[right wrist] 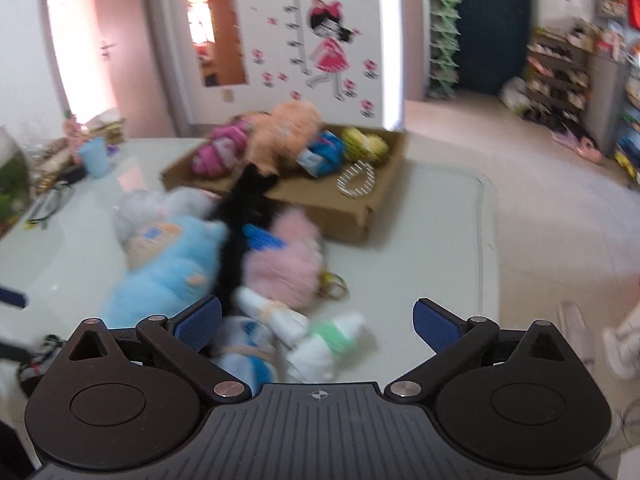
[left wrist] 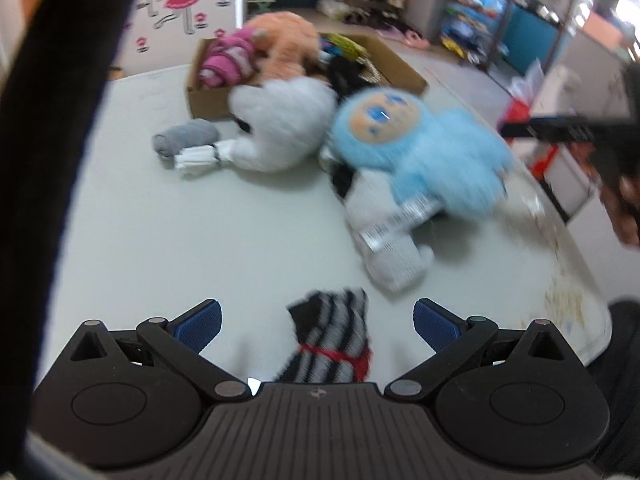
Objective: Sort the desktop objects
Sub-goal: 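Carry the peach plush and durian into the box and open both tools, then grasp the striped sock with the left tool while the right tool grasps the white sock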
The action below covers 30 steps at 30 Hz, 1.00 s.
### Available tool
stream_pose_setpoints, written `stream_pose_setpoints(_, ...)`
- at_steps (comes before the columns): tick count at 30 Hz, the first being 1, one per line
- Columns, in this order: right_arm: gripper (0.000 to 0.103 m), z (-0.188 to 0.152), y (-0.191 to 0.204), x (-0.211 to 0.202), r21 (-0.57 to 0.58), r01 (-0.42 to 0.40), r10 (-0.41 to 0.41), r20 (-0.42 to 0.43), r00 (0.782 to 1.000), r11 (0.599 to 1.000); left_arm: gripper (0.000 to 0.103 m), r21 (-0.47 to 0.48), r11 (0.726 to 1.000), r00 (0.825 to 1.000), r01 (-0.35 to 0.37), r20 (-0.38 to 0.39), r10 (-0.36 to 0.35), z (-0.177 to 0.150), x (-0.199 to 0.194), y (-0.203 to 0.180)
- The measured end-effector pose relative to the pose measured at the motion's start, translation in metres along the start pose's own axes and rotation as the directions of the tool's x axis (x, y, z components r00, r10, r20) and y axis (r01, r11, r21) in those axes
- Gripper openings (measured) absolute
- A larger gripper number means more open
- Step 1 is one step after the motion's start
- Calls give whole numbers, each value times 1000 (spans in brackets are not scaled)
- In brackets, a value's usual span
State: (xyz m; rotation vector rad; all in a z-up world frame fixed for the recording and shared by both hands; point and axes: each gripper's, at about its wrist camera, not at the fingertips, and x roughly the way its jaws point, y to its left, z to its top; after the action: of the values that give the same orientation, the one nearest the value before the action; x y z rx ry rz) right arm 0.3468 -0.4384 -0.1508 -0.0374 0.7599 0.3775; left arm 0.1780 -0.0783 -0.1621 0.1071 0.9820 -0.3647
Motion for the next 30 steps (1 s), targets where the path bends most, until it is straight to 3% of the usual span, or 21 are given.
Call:
stream_pose_setpoints(5, 100, -7, -15, 17, 87, 34, -31, -29, 999, 996, 102, 72, 996, 999, -43, -23, 45, -4, 14, -11)
stream_pose_setpoints(14, 97, -23, -15, 39, 80, 128, -125, -44, 991, 989, 102, 53, 997, 996, -52, -74, 56, -5, 51, -3)
stream_pose_setpoints(20, 90, -26, -14, 52, 102, 112, -106, -55, 993, 988, 102, 35, 997, 993, -68, -92, 71, -12, 69, 6)
stream_pose_setpoints(23, 83, -25, -7, 55, 79, 106, -102, -50, 994, 991, 101, 20, 997, 994, -75, -82, 77, -9, 71, 11)
stream_pose_setpoints(25, 71, -24, 1, 57, 60, 95, -92, -50, 994, 994, 101, 10, 996, 993, -85, -80, 86, -8, 73, 14)
stream_pose_setpoints(27, 62, -23, 7, 58, 43, 89, -86, -51, 995, 995, 95, 3, 996, 993, -92, -71, 92, -7, 72, 16)
stream_pose_setpoints(30, 52, -23, 8, 59, 56, 59, -57, -52, 997, 997, 77, -2, 996, 994, -92, -55, 92, -6, 69, 17)
